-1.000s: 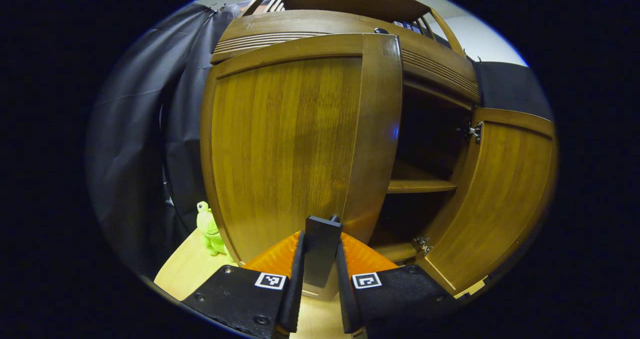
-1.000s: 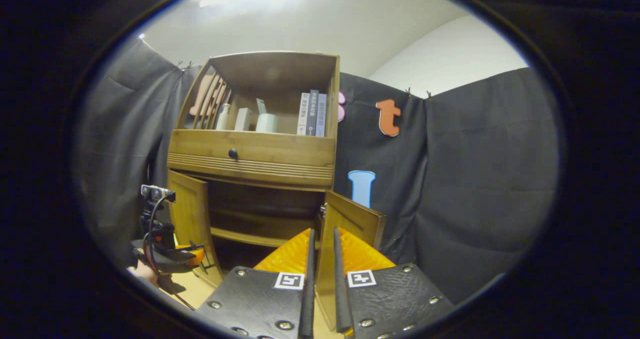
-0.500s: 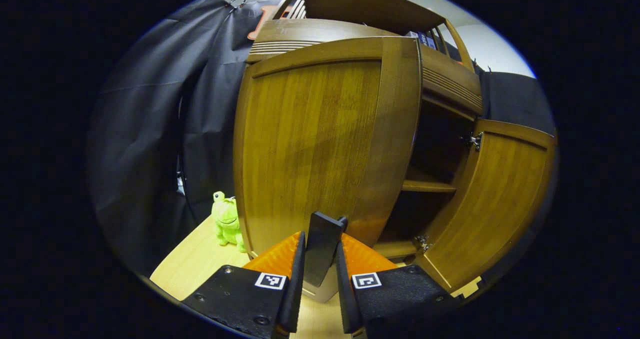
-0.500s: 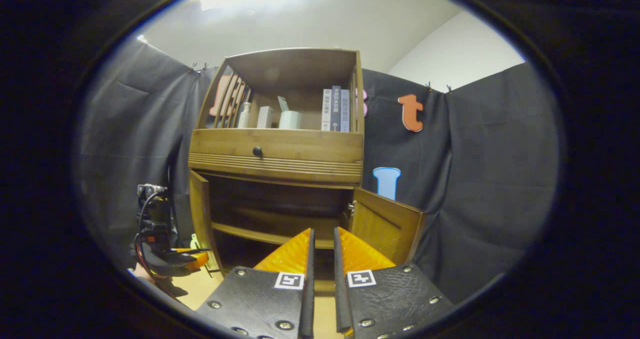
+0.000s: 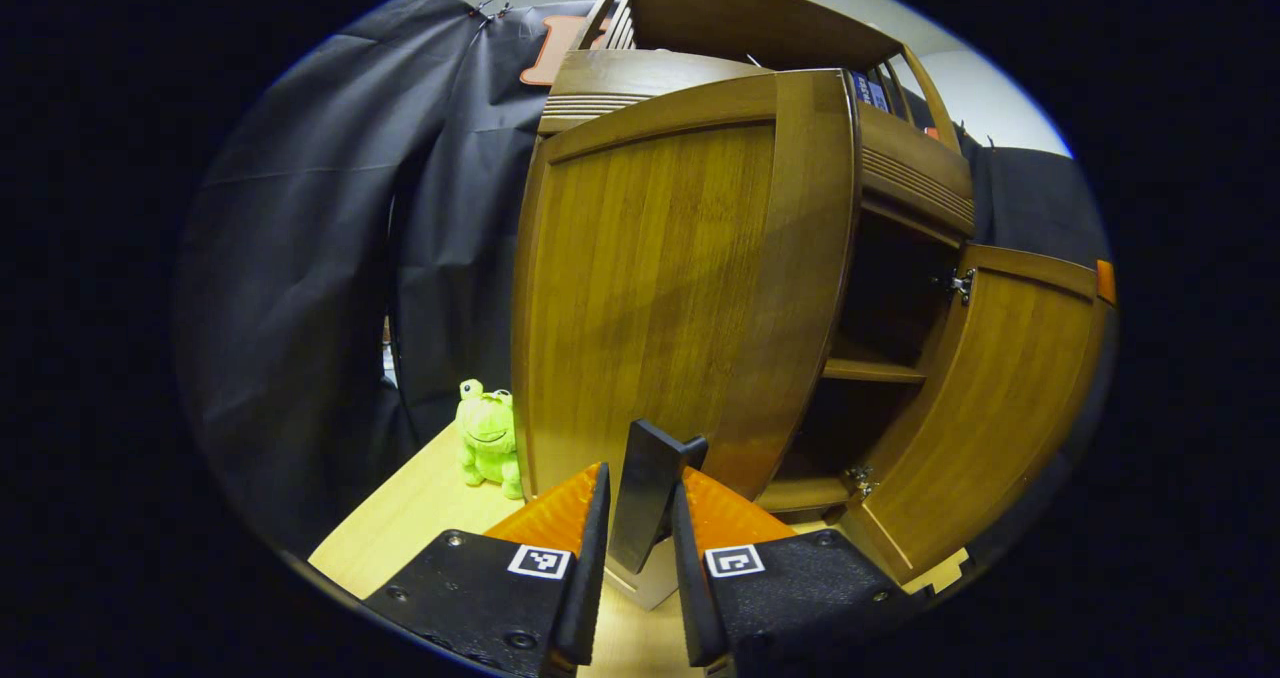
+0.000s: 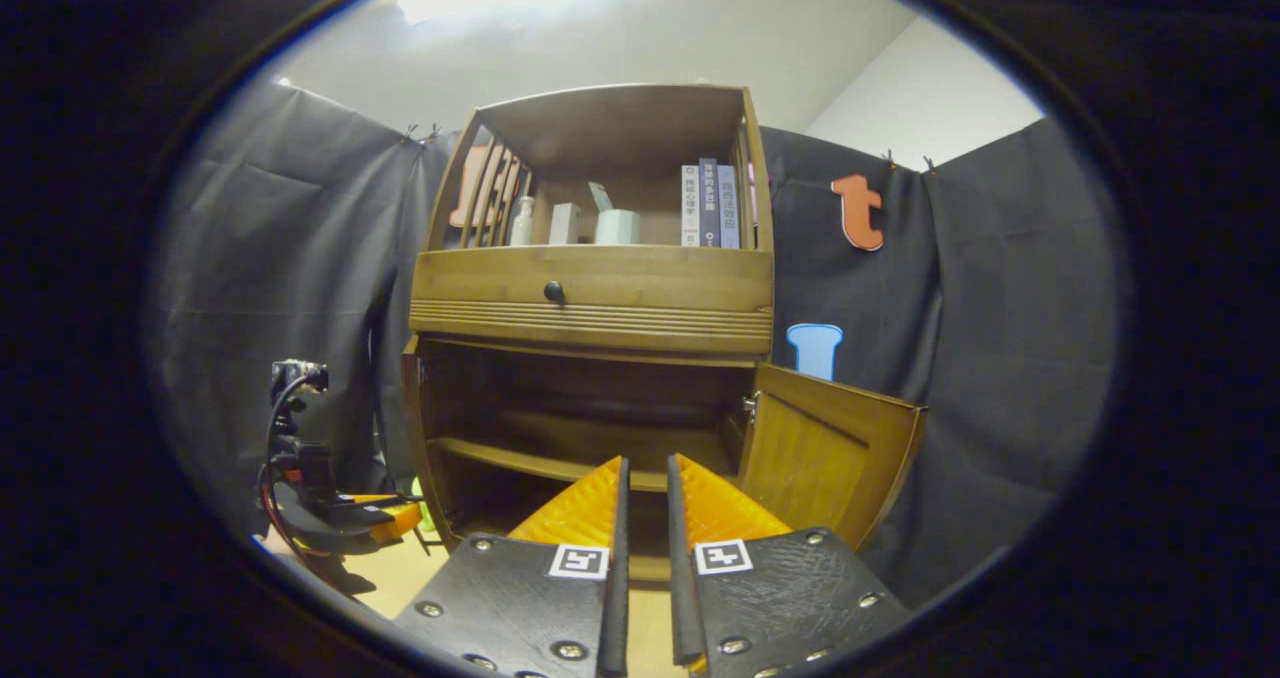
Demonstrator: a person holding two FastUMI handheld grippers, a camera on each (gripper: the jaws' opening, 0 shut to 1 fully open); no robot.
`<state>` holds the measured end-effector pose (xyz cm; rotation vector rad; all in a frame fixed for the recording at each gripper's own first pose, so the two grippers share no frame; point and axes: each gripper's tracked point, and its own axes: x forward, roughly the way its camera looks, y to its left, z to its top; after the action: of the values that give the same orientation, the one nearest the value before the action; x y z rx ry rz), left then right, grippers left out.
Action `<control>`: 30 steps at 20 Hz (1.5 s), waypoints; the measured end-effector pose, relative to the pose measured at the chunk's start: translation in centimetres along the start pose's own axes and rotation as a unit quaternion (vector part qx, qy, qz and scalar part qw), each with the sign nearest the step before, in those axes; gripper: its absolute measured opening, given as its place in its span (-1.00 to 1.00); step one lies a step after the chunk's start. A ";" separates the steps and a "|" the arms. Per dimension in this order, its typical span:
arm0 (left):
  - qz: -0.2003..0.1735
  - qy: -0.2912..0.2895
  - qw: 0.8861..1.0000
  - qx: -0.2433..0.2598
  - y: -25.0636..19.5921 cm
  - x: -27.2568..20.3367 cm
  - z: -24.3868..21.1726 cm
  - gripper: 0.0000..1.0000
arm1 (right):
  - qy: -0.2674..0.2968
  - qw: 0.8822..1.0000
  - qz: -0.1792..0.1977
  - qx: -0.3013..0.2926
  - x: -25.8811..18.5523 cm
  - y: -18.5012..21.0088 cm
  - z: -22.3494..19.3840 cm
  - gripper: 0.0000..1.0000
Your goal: Open the right door of the double-door shoe cabinet with the right hand, and open the left door with the left hand.
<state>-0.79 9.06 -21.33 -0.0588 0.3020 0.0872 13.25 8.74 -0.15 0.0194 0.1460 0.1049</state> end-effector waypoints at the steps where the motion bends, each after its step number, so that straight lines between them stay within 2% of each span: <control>1: 0.005 -0.001 1.000 0.000 0.4 -0.2 0.0 -0.23 | 0.001 1.000 0.004 0.003 0.1 0.2 -0.1 -0.65; 3: 0.012 -0.001 1.000 -0.005 1.2 -0.6 0.0 -0.16 | 0.003 1.000 0.011 0.008 0.4 0.7 -0.3 -0.65; 5: 0.017 0.000 1.000 -0.009 1.7 -1.0 0.0 0.01 | 0.005 1.000 0.019 0.010 0.7 1.2 -0.4 -0.65; 7: 0.025 -0.001 1.000 -0.004 2.4 -1.4 0.0 -0.05 | 0.006 1.000 0.028 0.009 1.0 1.8 -0.6 -0.65; 10: 0.042 -0.003 0.999 0.000 3.8 -2.1 0.0 -0.01 | 0.007 0.999 0.040 0.008 1.4 2.7 -0.6 -0.65; 15: 0.071 0.000 0.997 -0.017 6.6 -3.0 -0.1 -0.05 | 0.009 0.998 0.063 0.009 2.1 4.5 -0.8 -0.65; 18: 0.082 -0.002 0.996 -0.033 8.1 -3.6 -0.1 -0.03 | 0.012 0.997 0.076 0.008 2.6 5.5 -0.9 -0.65; 19: 0.090 -0.001 0.995 -0.035 8.6 -4.0 -0.2 0.04 | 0.012 0.997 0.080 0.008 2.7 5.8 -1.0 -0.65; 20: 0.093 -0.002 0.995 -0.034 8.9 -4.0 -0.3 -0.12 | 0.013 0.996 0.085 0.009 2.7 6.0 -1.1 -0.65; 30: 0.113 -0.002 0.993 -0.038 11.3 -5.0 -0.2 -0.12 | 0.022 0.992 0.126 0.013 4.3 9.0 -1.7 -0.65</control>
<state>-6.70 19.88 -20.55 -0.1003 0.3010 0.3242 16.32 18.14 -2.20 0.0617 0.1882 0.3549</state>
